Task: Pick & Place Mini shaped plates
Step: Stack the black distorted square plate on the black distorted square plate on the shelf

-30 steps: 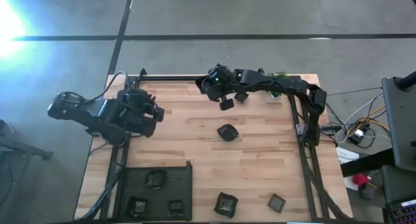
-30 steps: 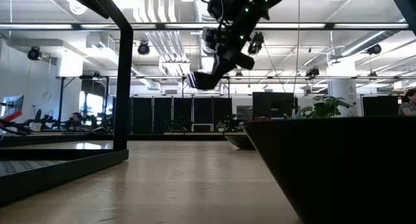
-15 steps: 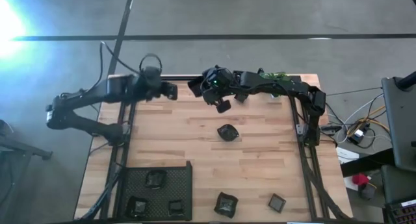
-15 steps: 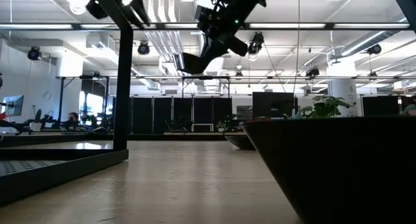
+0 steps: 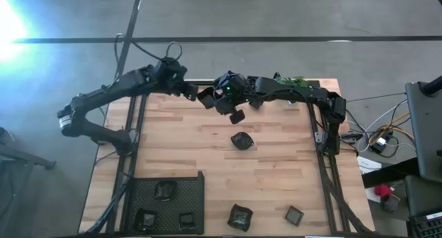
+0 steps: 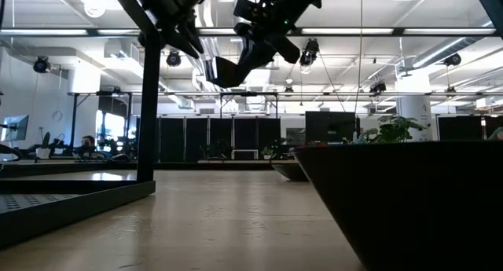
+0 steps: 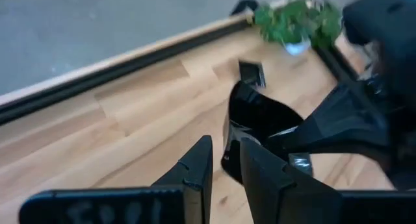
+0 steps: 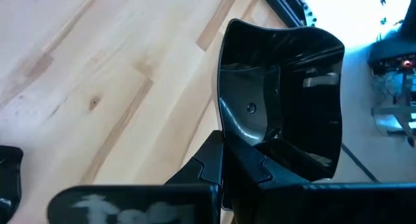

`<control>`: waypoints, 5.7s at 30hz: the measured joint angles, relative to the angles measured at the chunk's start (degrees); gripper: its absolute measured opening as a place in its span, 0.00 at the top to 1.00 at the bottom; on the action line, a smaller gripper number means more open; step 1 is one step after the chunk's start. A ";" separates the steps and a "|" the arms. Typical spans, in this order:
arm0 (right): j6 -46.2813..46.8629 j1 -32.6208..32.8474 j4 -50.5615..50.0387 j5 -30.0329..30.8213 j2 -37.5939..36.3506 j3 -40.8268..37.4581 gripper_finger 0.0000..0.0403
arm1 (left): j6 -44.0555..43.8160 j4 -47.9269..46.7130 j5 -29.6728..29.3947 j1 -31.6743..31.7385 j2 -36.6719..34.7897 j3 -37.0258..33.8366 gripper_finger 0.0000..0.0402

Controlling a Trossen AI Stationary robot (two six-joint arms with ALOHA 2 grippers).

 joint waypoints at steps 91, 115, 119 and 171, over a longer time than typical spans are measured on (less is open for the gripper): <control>16.08 2.23 -23.17 4.50 -0.13 15.06 0.80 | 16.09 -21.20 3.63 4.01 0.83 5.05 1.00; 28.86 9.09 -28.48 2.58 -0.13 28.01 0.96 | 9.29 -37.36 3.66 -30.00 -14.31 -0.31 1.00; 29.15 10.62 -28.53 2.58 -0.13 28.71 0.98 | -0.73 -33.28 3.67 -40.67 -14.32 -3.95 1.00; 38.14 13.10 -25.11 -9.58 -1.92 28.96 0.98 | -29.06 2.36 1.63 -91.39 3.51 -23.68 1.00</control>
